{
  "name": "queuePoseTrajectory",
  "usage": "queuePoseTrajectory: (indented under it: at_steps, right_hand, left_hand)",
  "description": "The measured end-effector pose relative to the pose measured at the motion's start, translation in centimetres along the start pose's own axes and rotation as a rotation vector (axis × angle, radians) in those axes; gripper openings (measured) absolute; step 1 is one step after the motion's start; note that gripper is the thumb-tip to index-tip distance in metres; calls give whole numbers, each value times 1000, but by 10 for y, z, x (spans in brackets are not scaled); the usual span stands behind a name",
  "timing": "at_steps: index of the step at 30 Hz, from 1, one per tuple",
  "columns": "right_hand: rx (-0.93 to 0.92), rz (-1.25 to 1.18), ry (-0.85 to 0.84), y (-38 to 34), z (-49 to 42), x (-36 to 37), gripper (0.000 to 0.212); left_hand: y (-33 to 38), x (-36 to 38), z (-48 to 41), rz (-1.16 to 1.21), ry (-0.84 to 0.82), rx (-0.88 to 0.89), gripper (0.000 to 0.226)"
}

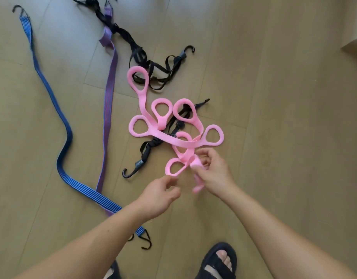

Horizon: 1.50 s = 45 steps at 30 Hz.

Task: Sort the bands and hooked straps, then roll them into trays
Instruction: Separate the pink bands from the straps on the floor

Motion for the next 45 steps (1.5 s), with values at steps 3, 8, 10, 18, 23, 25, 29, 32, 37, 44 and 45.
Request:
queuePoseTrajectory:
  at_steps: [3, 8, 10, 18, 23, 25, 29, 32, 37, 44, 45]
  right_hand:
    - [-12, -223, -76, -25, 15, 12, 36]
    - [14, -45, -73, -35, 1, 23, 5]
    - [-74, 293, 61, -36, -18, 19, 11]
    - [-58, 1005, 15, -14, -89, 53, 29]
    - [-83, 508, 77, -21, -51, 42, 18]
    - [-52, 190, 85, -37, -21, 22, 19]
    - [-46, -266, 82, -89, 54, -29, 11]
    - [-27, -564, 28, -138, 117, -75, 7]
    - [-101, -750, 5, -215, 237, -161, 3]
    - [-361, -703, 118, -316, 403, -292, 18]
    - [-401, -699, 132, -328, 426, -307, 18]
  left_hand:
    - [16, -11, 12, 345, -48, 36, 47]
    - [15, -30, 16, 378, 42, -14, 17]
    - [3, -37, 15, 342, 112, -45, 23]
    - [-23, -55, 17, 425, 273, -33, 17]
    - [10, -71, 44, 441, 327, -23, 15]
    - [34, -80, 63, 419, 348, -7, 16]
    - [102, -93, 111, 324, 288, 25, 19]
    - [165, -104, 158, 268, 235, 52, 13]
    - [279, -124, 252, 250, 160, 189, 4]
    - [450, -131, 396, 21, 175, 429, 10]
    - [470, -129, 415, -5, 198, 463, 9]
Point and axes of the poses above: each hand's wrist, its own z-axis away from the middle knuckle, its own x-axis out of the palm, y = z × x, the point moved 3 cm from there along -z, towards the middle knuckle, and after that the axes turned 5 degrees about x, right-handed, at the moved point
